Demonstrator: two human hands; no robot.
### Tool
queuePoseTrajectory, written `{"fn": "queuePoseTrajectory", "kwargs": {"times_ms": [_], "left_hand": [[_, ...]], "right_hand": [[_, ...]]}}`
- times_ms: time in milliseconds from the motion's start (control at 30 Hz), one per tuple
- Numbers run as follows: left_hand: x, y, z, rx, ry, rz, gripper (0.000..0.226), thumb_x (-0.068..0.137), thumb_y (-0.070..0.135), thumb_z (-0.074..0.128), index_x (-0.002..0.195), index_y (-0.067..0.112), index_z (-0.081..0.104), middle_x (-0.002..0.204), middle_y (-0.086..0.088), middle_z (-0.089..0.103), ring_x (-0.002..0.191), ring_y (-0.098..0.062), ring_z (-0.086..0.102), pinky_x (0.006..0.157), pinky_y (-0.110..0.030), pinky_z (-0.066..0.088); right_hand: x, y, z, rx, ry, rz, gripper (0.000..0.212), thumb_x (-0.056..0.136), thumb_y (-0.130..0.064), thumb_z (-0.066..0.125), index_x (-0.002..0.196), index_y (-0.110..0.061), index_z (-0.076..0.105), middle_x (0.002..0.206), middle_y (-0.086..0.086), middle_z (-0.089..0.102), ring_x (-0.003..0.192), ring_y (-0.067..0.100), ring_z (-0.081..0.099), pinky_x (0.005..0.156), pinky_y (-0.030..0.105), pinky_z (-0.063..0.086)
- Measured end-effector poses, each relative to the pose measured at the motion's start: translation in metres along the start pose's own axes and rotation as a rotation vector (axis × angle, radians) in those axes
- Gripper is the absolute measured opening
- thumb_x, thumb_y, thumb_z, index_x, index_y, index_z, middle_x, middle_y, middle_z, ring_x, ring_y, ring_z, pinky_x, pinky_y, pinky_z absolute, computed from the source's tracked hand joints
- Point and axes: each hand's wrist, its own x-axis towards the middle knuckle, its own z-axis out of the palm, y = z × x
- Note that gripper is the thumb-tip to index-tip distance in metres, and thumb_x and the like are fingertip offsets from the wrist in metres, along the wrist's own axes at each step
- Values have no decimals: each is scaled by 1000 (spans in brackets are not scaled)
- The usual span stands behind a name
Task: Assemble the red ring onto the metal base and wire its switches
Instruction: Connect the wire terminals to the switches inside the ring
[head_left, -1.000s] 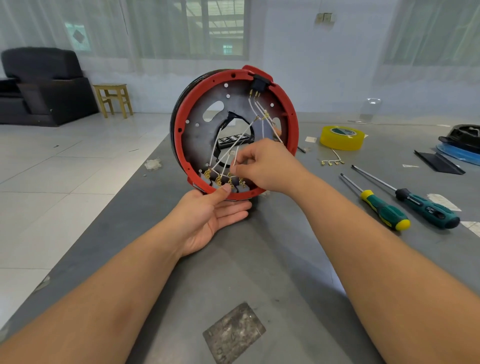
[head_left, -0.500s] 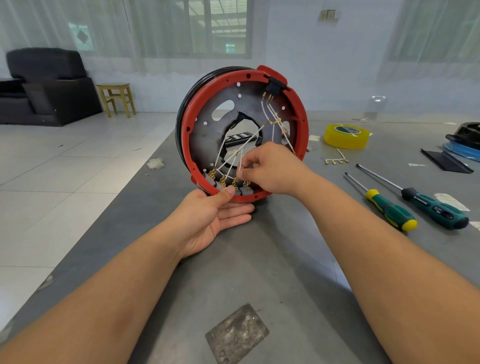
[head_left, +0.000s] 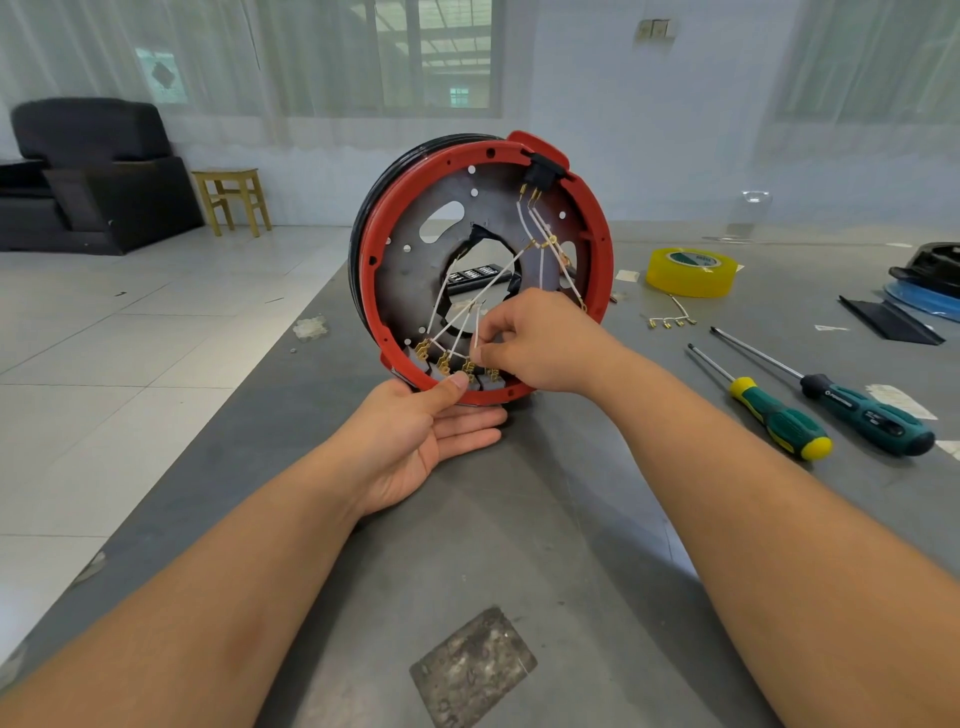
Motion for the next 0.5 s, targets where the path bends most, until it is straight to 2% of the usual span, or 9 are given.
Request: {"fn": "queuePoseTrajectory", "kwargs": {"times_ms": [167,333,500], "left_hand": [[-1,1,0,-7,-6,-11,27,108,12,54,116,-11,66,110,-29,76,103,-38,77,78,-42,66],[-2,1,-1,-10,-13,-20,27,108,12,53,115,-11,67,111,-28,76,104,-37,77,80,-43,66],[-2,2,-1,-11,-25,-26,27,109,11,52,119,-10,65,113,-27,76,105,-37,76,80,-43,66]], "right_hand": [[1,0,2,1,1,-6,12,93,-28,69,85,-22,76,47,-20,52,53,-11,51,48,8,35],[0,-1,2,-31,3,-14,15,93,-31,70,78,-32,69,52,-16,50,53,-2,49,49,12,29],[-1,-1,1,-30,0,-14,10,94,-30,68,87,-27,74,55,-17,49,57,-1,48,53,15,29]]}}
